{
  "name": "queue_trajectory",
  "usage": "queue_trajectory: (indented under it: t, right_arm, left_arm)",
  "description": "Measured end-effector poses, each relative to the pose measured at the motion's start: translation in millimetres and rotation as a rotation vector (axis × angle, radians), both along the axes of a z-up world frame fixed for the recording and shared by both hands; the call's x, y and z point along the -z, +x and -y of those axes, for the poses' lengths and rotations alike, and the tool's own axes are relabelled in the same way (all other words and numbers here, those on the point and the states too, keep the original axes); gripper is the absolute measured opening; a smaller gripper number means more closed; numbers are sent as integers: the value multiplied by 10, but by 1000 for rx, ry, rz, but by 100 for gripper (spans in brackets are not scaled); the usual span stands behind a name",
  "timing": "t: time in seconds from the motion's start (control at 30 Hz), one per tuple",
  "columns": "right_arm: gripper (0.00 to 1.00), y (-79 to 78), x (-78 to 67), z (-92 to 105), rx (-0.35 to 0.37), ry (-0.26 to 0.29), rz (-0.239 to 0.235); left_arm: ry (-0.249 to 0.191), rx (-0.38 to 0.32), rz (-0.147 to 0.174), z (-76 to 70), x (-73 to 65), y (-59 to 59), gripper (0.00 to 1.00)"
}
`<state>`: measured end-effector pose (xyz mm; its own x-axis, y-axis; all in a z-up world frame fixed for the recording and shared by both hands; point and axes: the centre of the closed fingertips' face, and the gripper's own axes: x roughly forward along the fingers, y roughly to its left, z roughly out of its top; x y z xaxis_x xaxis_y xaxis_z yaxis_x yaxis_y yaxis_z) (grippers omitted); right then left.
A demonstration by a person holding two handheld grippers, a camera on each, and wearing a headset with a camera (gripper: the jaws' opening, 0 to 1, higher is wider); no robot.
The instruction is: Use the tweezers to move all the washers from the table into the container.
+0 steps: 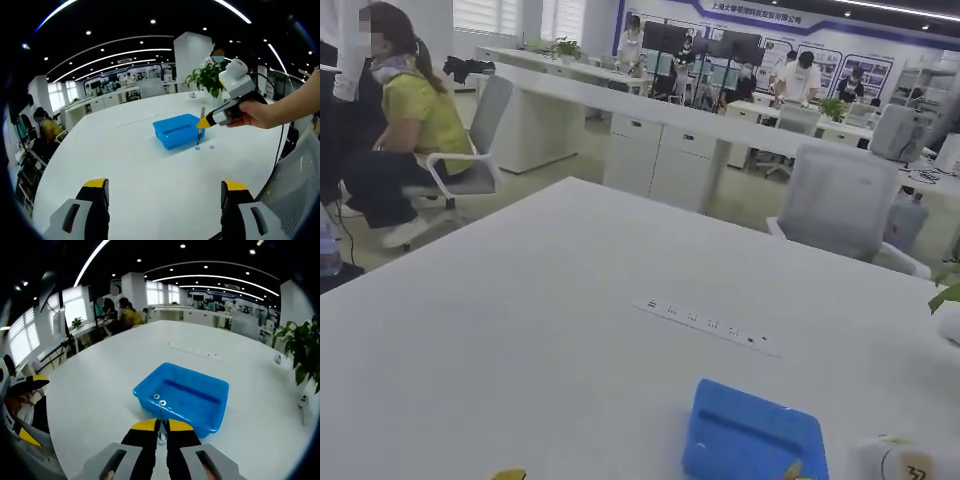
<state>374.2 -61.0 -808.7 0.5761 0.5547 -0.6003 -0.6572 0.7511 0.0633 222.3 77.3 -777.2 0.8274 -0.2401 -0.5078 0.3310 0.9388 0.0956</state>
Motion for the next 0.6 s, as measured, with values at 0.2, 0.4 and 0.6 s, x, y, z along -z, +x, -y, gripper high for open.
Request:
queue_trajectory:
  t: [0.2,0.4,0.6]
  right_arm:
    - [2,8,51,2,17,13,-25]
    - [2,-14,87,3,-6,-21,-3]
    - [2,-62,89,-1,-29,-41,43]
  left_arm:
    - [10,2,-7,1,16,-2,95]
    - [17,6,-10,6,27,-4,95]
    - [21,6,-10,5,29,-3,94]
